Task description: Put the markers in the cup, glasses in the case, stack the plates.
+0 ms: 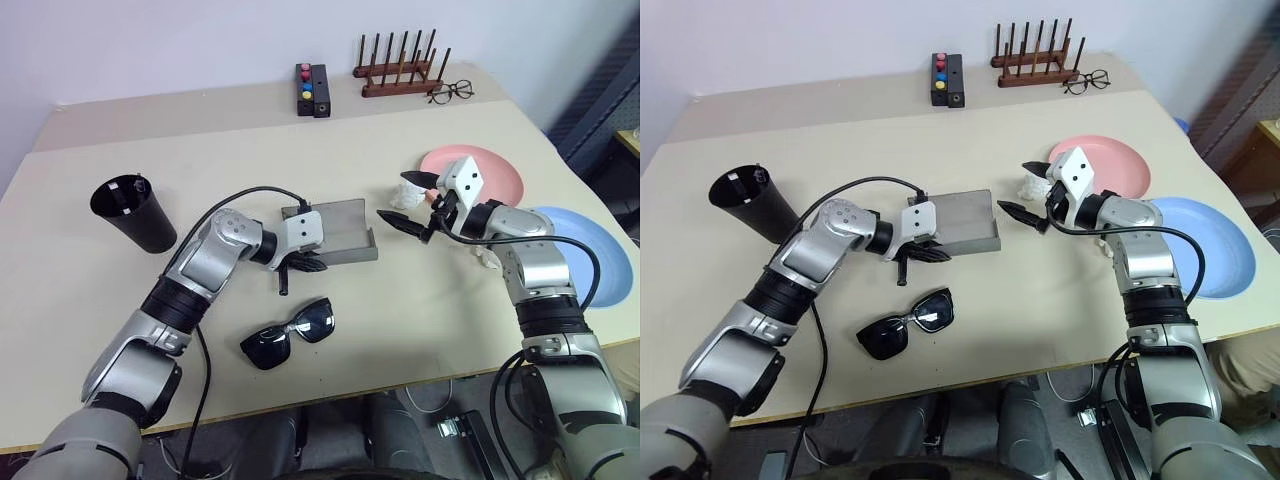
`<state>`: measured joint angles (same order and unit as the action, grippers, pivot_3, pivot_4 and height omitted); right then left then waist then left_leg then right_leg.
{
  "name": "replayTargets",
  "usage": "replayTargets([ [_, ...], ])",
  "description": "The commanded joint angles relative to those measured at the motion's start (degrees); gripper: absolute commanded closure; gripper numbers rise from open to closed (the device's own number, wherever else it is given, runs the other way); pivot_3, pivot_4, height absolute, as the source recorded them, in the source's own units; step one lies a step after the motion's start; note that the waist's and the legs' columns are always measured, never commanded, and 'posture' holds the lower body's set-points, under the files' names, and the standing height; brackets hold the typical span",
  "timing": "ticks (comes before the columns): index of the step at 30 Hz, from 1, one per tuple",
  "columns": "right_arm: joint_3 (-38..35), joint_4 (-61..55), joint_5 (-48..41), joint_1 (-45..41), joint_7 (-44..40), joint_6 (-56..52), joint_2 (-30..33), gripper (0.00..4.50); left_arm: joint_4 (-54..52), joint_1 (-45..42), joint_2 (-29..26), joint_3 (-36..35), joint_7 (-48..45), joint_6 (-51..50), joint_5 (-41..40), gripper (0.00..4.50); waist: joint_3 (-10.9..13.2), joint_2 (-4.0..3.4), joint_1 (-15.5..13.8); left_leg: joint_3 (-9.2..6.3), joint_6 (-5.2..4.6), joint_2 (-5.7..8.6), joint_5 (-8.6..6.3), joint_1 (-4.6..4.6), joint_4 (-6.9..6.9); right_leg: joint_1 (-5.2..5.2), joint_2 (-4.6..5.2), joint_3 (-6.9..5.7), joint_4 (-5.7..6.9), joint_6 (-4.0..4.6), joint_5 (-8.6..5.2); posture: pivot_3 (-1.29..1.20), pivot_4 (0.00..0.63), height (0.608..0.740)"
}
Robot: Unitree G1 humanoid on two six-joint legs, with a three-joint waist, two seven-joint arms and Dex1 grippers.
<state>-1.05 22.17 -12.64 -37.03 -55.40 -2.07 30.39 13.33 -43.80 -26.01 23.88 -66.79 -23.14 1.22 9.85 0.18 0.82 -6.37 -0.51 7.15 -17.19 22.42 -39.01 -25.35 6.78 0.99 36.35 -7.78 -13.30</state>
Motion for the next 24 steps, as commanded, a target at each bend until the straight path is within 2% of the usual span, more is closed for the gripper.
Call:
replayTargets([
  [1, -1.87, -2.17, -1.18, -0.83, 0.33, 0.87, 0.81, 0.00, 0.16, -2.29, 0.61, -0.23, 0.57, 1.35, 0.52, 4.46, 0.00, 0.00, -0.03, 0.00, 0.00, 0.00, 0.00, 0.00, 0.00, 0.00, 0.00, 0.00, 0.00, 0.00, 0.00, 0.00, 0.150, 0.740],
  [10, -2.01, -2.29, -1.21, -0.65, 0.52, 0.94, 0.92, 0.00, 2.55, -3.71, 2.09, -0.24, 0.83, 1.43, 0.97, 4.46, 0.00, 0.00, 0.00, 0.00, 0.00, 0.00, 0.00, 0.00, 0.00, 0.00, 0.00, 0.00, 0.00, 0.00, 0.00, 0.00, 0.150, 0.740],
  [11, -2.03, -2.37, -1.23, -0.58, 0.57, 0.92, 0.94, 0.00, 2.64, -3.80, 2.15, -0.22, 0.61, 1.33, 0.90, 3.83, 0.00, 0.00, -0.03, 0.00, 0.00, 0.01, 0.00, 0.00, 0.00, 0.00, 0.00, 0.00, 0.00, 0.00, 0.00, 0.00, 0.150, 0.740],
  [12, -2.01, -2.33, -1.21, -0.61, 0.61, 0.93, 0.94, 0.00, 2.84, -3.91, 2.20, -0.21, 0.45, 1.34, 0.88, 3.57, 0.00, 0.00, -0.05, 0.00, 0.00, 0.00, 0.00, 0.00, 0.00, 0.00, 0.00, 0.00, 0.00, 0.00, 0.00, 0.00, 0.150, 0.740],
  [18, -2.14, -2.64, -1.31, -0.27, 0.79, 0.88, 1.07, 0.00, 2.99, -4.22, 2.34, -0.85, 1.68, 2.63, 1.20, 0.72, 0.00, 0.00, 0.00, 0.00, 0.00, 0.01, 0.00, 0.00, 0.00, 0.00, 0.00, 0.00, 0.00, -0.01, 0.00, 0.00, 0.150, 0.740],
  [24, -2.73, -3.10, -1.58, 0.11, 0.66, 0.57, 1.80, 0.00, -3.43, -4.25, -0.86, -6.43, 0.86, -0.50, -3.23, 0.72, 0.00, 0.01, 0.01, 0.00, 0.00, 0.00, 0.00, 0.01, 0.00, -0.01, 0.00, 0.00, 0.00, -0.01, 0.00, 0.00, 0.150, 0.740],
])
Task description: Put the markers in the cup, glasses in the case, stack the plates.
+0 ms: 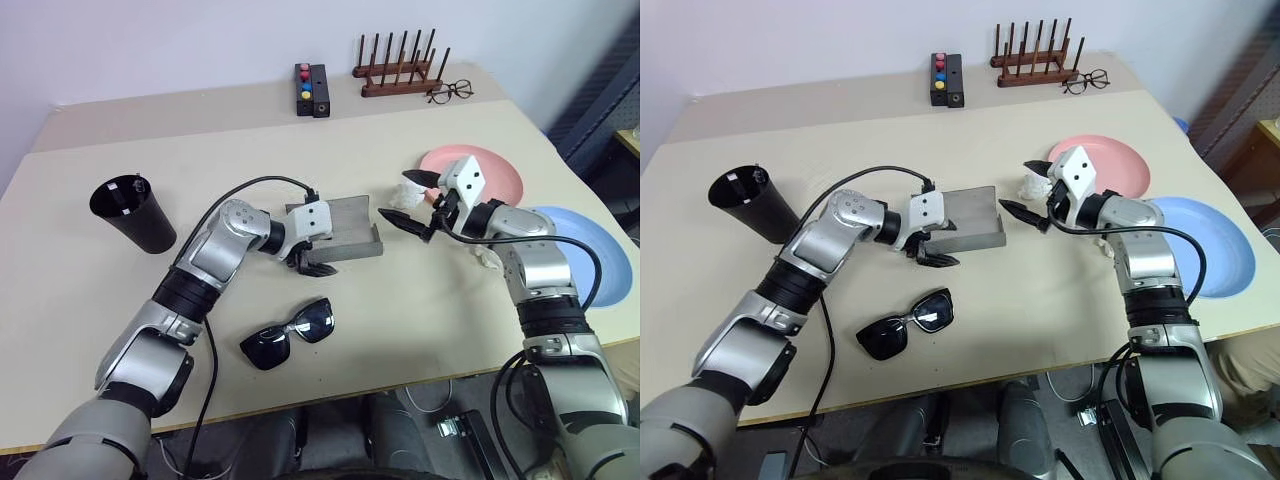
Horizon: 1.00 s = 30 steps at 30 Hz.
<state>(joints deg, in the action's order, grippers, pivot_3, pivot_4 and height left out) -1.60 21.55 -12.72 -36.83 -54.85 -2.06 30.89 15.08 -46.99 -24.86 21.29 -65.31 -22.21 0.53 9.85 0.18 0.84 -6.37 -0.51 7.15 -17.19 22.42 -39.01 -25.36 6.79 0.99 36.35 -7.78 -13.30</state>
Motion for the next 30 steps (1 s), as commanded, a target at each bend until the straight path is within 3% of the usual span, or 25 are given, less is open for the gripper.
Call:
replayTargets([
  [1, -2.33, -2.51, -1.53, -0.08, 0.03, 0.49, 1.44, 0.00, -6.98, -0.89, -3.04, -4.83, -0.94, -2.28, -3.34, 0.72, 0.00, 0.00, 0.02, 0.00, 0.00, 0.00, 0.00, 0.00, 0.00, 0.00, 0.00, 0.00, 0.00, 0.00, 0.00, 0.00, 0.150, 0.740],
  [7, -3.09, -2.31, -1.65, -0.23, -0.65, 0.07, 2.53, 0.00, -16.10, 0.02, -8.61, -9.42, -3.12, -9.36, -9.06, 0.72, 0.00, 0.00, 0.02, 0.00, 0.00, -0.01, 0.00, 0.00, 0.00, 0.01, 0.00, 0.00, 0.00, 0.00, 0.00, 0.00, 0.150, 0.740],
  [13, -3.20, -1.63, -2.03, 0.06, -1.82, 0.05, 3.75, 0.00, -25.17, 3.76, -20.54, -10.96, -13.54, -20.70, -18.77, 0.72, 0.01, -0.01, 0.30, 0.00, 0.00, -0.02, -0.01, 0.00, 0.04, -0.01, -0.01, 0.01, 0.00, 0.00, 0.00, 0.00, 0.150, 0.740],
  [17, -3.05, -1.30, -2.18, 0.51, -2.19, -0.05, 4.06, 0.00, -28.68, 8.37, -27.75, -9.37, -17.34, -22.20, -20.68, 0.72, 0.02, -0.03, 0.25, 0.00, 0.00, -0.03, -0.01, -0.01, 0.06, -0.02, -0.02, 0.04, 0.00, 0.00, 0.00, 0.00, 0.150, 0.740],
  [30, -2.79, -5.65, -2.55, 5.03, -2.98, -2.16, 5.07, 0.00, -38.75, 18.52, -26.62, -4.52, -12.25, -28.44, -26.06, 0.72, 0.02, -0.04, -0.04, -0.01, -0.04, -0.02, -0.03, -0.01, 0.03, 0.04, -0.02, 0.07, -0.03, 0.00, 0.00, 0.00, 0.150, 0.740],
])
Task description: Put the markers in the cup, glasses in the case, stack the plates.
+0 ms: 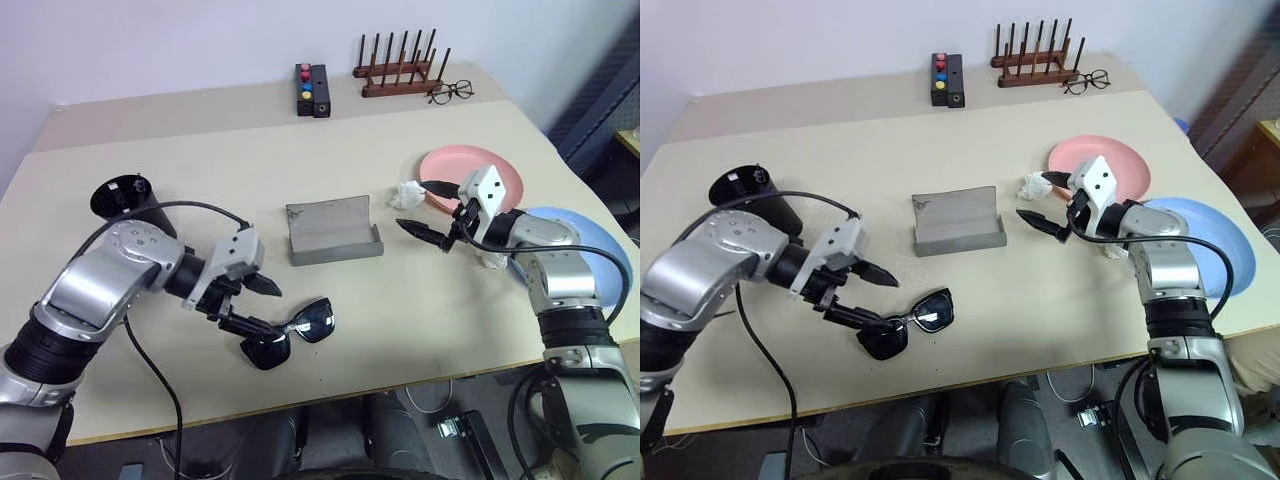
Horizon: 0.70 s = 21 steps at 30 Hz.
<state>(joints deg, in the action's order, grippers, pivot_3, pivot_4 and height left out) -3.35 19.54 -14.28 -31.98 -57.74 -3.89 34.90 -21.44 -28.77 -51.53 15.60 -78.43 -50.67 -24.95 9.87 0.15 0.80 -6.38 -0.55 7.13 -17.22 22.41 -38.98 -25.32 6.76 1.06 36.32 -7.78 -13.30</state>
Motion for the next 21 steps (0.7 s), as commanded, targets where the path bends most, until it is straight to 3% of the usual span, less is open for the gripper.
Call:
replayTargets([
  [1, -1.13, -4.04, -1.05, 0.43, -0.03, -0.56, 1.14, 0.00, -2.39, 0.36, 0.38, 1.59, 1.29, -0.18, -0.77, 0.72, 0.00, 0.00, 0.00, 0.00, 0.00, 0.00, 0.00, 0.00, 0.00, 0.00, 0.00, 0.00, 0.00, 0.00, 0.00, 0.00, 0.150, 0.740],
  [12, -2.37, -8.66, -1.90, 3.57, 1.33, -2.90, 1.72, 0.00, 1.15, -0.21, 3.95, 7.79, 7.46, 5.44, 5.92, 0.72, 0.00, 0.00, -0.13, 0.00, 0.00, 0.00, 0.00, 0.00, -0.01, 0.02, 0.01, 0.00, -0.03, 0.00, 0.00, 0.00, 0.150, 0.740],
  [21, -3.22, -10.96, -2.28, 4.72, 2.28, -4.31, 2.10, 0.00, 3.10, -1.81, 5.39, 8.74, 9.20, 7.50, 8.84, 0.72, 0.00, 0.00, -0.18, 0.01, -0.01, 0.01, -0.01, 0.00, -0.01, 0.03, 0.01, 0.00, -0.03, 0.00, 0.00, 0.00, 0.150, 0.740],
])
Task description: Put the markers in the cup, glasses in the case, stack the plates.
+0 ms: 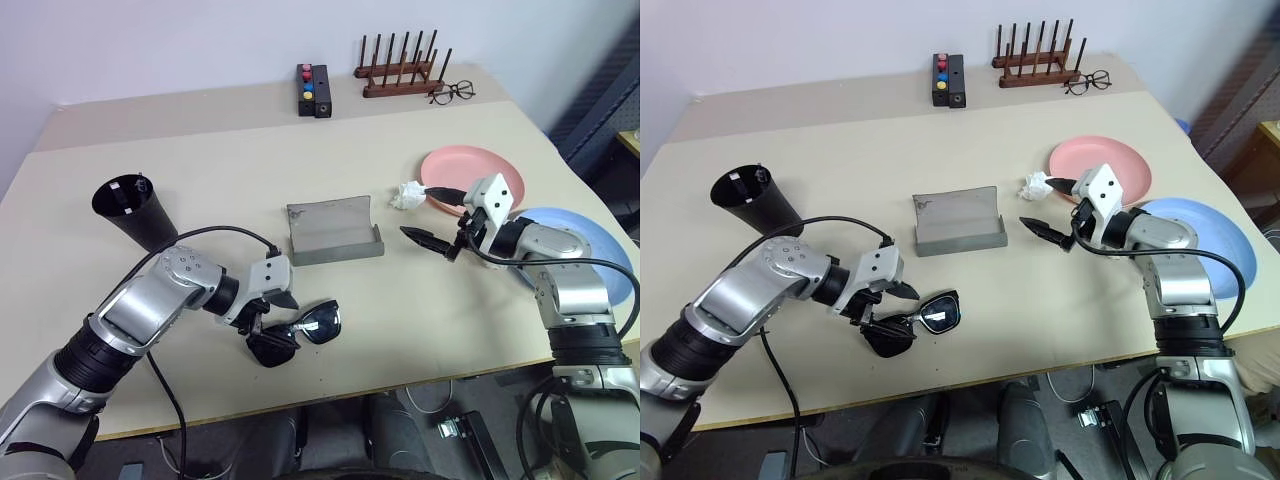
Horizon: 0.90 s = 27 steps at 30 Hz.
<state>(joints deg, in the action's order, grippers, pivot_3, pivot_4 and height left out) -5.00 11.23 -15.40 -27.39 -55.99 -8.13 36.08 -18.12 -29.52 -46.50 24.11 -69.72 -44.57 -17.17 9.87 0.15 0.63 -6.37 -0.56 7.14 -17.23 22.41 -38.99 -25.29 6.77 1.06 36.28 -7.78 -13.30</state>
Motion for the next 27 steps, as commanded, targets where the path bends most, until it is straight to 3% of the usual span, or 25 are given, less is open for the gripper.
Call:
replayTargets([
  [1, -1.59, -2.84, -1.18, 0.22, 0.66, -0.21, 0.92, 0.00, 0.09, -1.25, 0.61, 0.23, 0.80, 1.77, 1.54, 1.25, 0.00, 0.00, -0.01, 0.00, 0.00, 0.00, 0.00, 0.00, 0.00, 0.00, 0.00, 0.00, 0.00, 0.00, 0.00, 0.00, 0.150, 0.740],
  [2, -1.58, -2.98, -1.16, 0.30, 0.80, -0.26, 0.91, 0.00, 0.21, -1.30, 0.68, 0.19, 0.72, 1.86, 1.67, 1.52, 0.00, 0.00, 0.00, 0.00, 0.00, 0.00, 0.00, 0.00, 0.00, 0.00, 0.00, 0.00, 0.00, 0.00, 0.00, 0.00, 0.150, 0.740],
  [8, -1.68, -2.99, -1.21, 0.22, 1.19, -0.37, 1.05, 0.00, 0.60, -1.33, 0.49, 0.17, 0.07, 2.39, 2.35, 4.46, -0.03, -0.03, -0.11, 0.00, 0.00, 0.00, 0.00, 0.00, 0.00, 0.00, 0.00, 0.00, 0.00, 0.00, 0.00, 0.00, 0.150, 0.740],
  [18, -1.33, -2.34, -1.28, -0.19, 1.74, 0.02, 1.08, 0.00, 1.94, -2.74, 0.58, -1.37, -0.75, 2.68, 0.97, 4.46, -0.04, -0.05, -0.15, 0.00, 0.00, 0.01, 0.00, -0.10, -0.04, 0.15, 0.01, 0.00, -0.02, 0.00, 0.00, 0.00, 0.150, 0.740],
  [27, -1.28, -0.33, -0.96, -1.76, 1.77, 0.91, 1.03, 0.00, 4.71, -10.06, 4.11, -8.72, -4.70, 2.70, -8.02, 4.46, -0.01, -0.01, -0.16, -0.01, -0.01, 0.01, 0.00, -0.05, -0.05, 0.10, 0.01, -0.01, -0.02, 0.00, 0.00, 0.00, 0.150, 0.740],
])
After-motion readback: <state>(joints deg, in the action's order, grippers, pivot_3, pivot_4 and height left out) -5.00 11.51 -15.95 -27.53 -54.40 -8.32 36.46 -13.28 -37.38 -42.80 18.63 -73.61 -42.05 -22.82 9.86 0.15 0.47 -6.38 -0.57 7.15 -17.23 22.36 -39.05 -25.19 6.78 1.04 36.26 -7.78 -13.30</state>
